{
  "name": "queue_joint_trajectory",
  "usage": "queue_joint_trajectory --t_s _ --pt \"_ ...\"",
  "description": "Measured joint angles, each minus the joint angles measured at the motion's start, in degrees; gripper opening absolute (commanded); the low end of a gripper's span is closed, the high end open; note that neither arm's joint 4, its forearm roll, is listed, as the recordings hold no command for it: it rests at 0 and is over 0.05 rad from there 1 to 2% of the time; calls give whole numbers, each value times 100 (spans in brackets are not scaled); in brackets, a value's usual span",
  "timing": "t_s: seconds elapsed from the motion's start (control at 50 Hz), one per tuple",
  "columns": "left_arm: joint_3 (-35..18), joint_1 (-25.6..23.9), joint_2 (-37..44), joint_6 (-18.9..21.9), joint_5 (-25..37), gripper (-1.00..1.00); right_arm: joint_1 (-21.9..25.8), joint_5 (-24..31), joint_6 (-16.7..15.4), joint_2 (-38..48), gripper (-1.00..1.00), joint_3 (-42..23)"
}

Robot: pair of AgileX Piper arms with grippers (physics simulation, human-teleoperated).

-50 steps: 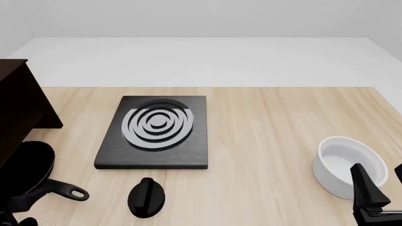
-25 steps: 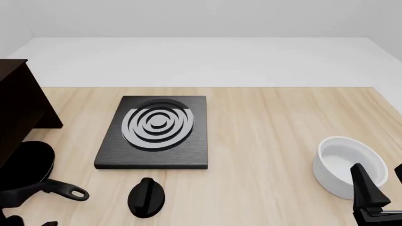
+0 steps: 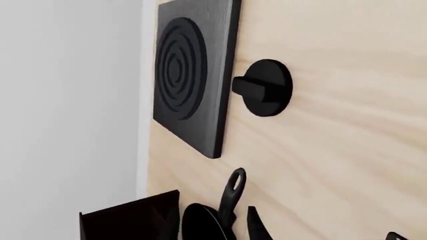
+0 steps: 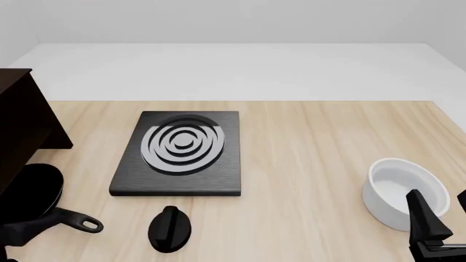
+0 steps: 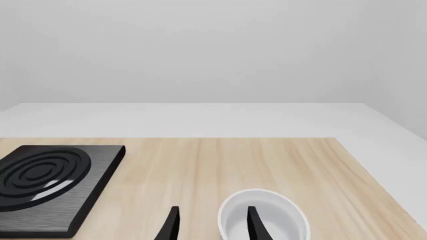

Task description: Put the frying pan under the cabinet shelf.

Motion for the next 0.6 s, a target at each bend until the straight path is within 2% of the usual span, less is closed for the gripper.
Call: queue_joint_trajectory --t_s 0.24,0.6 --pt "-42 -627 -31 -157 122 100 0 0 0 0 100 0" --pt "-128 -1558 187 -419 -59 100 0 0 0 0 100 0"
